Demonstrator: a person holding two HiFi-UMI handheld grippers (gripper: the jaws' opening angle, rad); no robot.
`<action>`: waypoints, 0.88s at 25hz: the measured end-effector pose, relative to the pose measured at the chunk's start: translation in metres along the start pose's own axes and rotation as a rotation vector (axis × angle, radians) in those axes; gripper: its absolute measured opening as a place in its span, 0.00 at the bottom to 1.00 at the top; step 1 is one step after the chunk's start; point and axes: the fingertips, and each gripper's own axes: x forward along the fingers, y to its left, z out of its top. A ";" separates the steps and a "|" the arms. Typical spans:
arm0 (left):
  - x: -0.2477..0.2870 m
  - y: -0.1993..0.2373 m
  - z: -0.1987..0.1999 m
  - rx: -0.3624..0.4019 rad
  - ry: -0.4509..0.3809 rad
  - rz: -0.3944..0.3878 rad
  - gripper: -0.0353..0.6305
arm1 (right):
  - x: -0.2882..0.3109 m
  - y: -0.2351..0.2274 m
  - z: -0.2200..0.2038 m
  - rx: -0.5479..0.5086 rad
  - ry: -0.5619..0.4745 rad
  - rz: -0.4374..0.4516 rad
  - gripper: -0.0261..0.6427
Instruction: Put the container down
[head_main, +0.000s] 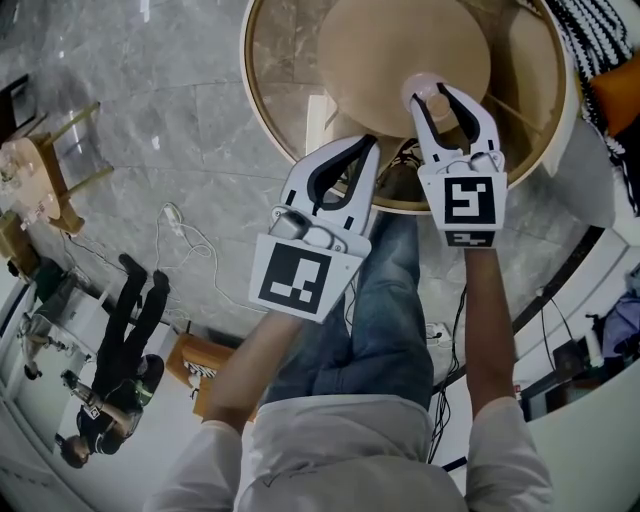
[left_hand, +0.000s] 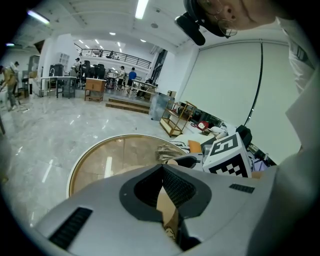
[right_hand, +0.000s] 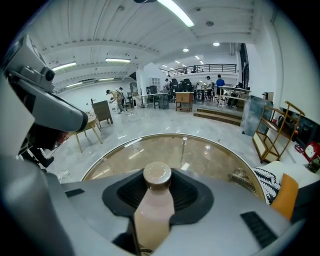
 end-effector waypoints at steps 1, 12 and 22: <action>0.000 0.000 0.000 0.001 -0.001 0.000 0.08 | 0.001 -0.001 0.000 0.001 -0.001 -0.002 0.25; 0.004 0.001 -0.005 0.006 0.014 0.000 0.08 | 0.015 -0.009 -0.007 0.004 0.010 -0.019 0.25; 0.004 0.001 -0.003 0.019 0.020 -0.005 0.08 | 0.024 -0.008 -0.015 -0.001 0.014 -0.029 0.25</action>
